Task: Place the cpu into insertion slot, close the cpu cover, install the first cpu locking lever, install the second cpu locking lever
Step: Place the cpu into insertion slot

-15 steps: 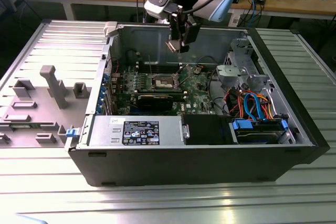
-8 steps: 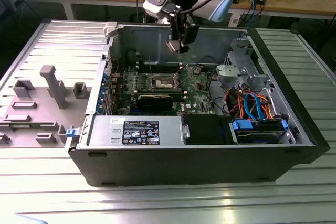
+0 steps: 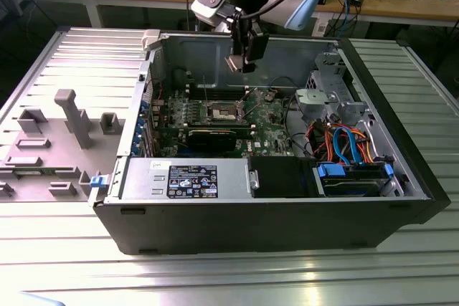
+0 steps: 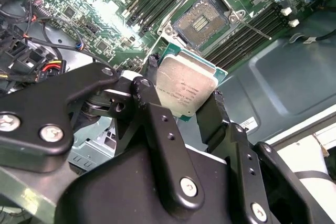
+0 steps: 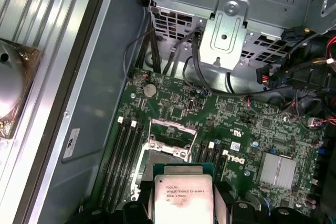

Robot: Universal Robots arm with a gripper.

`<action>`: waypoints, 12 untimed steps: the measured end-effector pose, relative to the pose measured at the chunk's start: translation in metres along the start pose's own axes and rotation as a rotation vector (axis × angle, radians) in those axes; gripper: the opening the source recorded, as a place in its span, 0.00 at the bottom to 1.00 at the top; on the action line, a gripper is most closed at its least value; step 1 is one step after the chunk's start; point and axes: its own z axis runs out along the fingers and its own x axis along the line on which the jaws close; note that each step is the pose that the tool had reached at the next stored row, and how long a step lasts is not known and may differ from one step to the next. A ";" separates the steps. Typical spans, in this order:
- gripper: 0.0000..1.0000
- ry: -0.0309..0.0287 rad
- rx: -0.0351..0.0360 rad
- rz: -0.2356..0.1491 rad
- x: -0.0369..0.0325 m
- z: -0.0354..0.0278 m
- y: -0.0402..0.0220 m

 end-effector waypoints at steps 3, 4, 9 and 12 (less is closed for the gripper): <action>0.54 0.0008 0.0025 0.000 0.0001 0.0007 -0.0005; 0.54 0.0009 0.0028 0.000 0.0002 0.0009 -0.0007; 0.54 0.0004 0.0034 0.008 0.0009 0.0014 -0.0032; 0.54 0.0002 0.0032 0.011 0.0009 0.0015 -0.0034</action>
